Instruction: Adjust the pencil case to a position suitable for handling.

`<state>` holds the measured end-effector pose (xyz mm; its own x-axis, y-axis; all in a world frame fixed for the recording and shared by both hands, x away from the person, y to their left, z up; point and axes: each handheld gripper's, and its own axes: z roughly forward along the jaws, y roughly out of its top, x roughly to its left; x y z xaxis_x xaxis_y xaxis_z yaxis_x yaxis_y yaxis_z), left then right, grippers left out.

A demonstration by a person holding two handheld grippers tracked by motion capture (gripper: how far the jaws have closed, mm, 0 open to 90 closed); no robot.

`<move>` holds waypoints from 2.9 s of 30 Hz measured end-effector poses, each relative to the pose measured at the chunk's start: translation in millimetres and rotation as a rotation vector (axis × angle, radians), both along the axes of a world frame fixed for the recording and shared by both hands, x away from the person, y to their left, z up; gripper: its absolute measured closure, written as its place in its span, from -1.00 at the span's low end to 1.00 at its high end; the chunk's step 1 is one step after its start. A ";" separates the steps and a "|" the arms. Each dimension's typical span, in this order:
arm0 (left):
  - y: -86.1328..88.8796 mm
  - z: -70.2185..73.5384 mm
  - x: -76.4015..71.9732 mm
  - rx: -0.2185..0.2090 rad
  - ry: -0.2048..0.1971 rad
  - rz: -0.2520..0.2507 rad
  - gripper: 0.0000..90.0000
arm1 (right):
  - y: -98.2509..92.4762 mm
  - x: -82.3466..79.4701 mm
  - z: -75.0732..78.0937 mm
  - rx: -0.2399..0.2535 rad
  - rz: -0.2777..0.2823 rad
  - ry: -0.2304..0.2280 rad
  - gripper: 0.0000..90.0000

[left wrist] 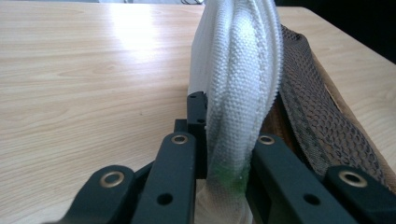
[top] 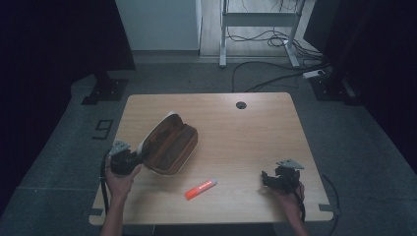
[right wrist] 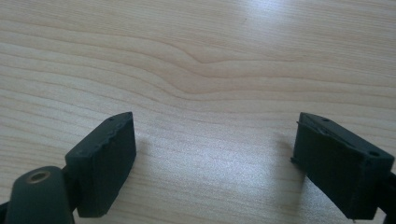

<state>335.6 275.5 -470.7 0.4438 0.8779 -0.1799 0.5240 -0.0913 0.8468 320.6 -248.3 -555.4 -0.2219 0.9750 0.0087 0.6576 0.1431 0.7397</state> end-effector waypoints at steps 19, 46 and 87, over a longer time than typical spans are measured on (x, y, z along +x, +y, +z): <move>-25.5 -3.1 6.2 0.054 -0.005 -0.124 0.88 | -0.1 0.0 0.0 0.000 0.000 0.000 -0.72; -16.5 -35.6 29.8 0.070 0.020 -0.116 0.53 | 0.0 0.0 0.0 0.001 0.000 0.000 -0.72; -31.4 -23.4 -53.1 -0.009 -0.040 -0.152 -0.38 | 0.0 0.0 0.0 0.000 0.000 0.000 -0.72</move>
